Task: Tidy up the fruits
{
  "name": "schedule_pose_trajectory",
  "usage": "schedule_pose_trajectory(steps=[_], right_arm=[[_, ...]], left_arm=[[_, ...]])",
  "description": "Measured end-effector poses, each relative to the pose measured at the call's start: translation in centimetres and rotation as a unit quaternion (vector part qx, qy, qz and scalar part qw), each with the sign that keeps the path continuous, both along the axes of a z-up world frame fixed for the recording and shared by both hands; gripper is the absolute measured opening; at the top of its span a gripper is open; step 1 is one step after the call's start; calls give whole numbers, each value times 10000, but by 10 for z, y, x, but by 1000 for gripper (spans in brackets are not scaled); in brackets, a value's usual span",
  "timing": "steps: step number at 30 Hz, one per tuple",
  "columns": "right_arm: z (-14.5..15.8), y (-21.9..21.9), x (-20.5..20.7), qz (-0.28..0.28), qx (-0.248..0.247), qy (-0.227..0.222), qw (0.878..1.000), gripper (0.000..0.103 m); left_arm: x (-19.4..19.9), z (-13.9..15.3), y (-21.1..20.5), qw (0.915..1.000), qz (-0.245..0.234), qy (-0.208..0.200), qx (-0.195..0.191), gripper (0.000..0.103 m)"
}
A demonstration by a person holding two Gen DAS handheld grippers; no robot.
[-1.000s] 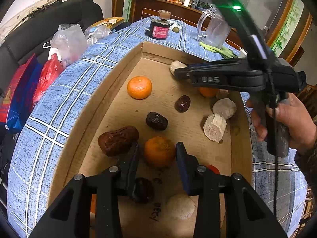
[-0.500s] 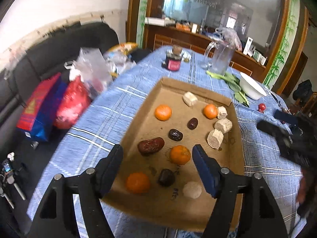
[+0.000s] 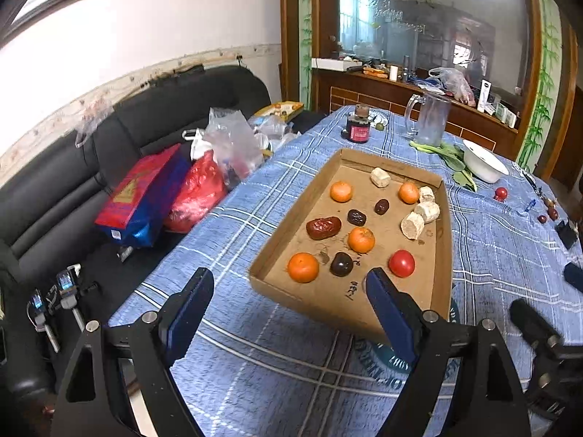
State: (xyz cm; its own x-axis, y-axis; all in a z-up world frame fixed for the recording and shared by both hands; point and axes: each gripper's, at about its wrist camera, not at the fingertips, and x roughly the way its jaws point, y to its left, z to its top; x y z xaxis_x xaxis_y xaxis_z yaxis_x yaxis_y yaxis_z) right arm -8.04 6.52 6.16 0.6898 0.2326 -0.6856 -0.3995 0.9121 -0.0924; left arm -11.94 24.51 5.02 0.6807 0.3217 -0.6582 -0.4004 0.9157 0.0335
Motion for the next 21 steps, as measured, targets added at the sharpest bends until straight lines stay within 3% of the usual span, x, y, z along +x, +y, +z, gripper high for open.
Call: schedule_pose_trajectory(steps=[6,13,21], right_arm=[[10,-1,-18,-418,159,-323,9985,101],[6,4,-26,-770,325,-94,9965,101],[14,20,-36,-747,76,-120,9971,101]], left_arm=[[-8,2,3,9994,-321,-157,-43,88],[-11,-9,11,9979,-645,-37,-78,88],[-19,-11,18,9982,-593,-84,-45,88]])
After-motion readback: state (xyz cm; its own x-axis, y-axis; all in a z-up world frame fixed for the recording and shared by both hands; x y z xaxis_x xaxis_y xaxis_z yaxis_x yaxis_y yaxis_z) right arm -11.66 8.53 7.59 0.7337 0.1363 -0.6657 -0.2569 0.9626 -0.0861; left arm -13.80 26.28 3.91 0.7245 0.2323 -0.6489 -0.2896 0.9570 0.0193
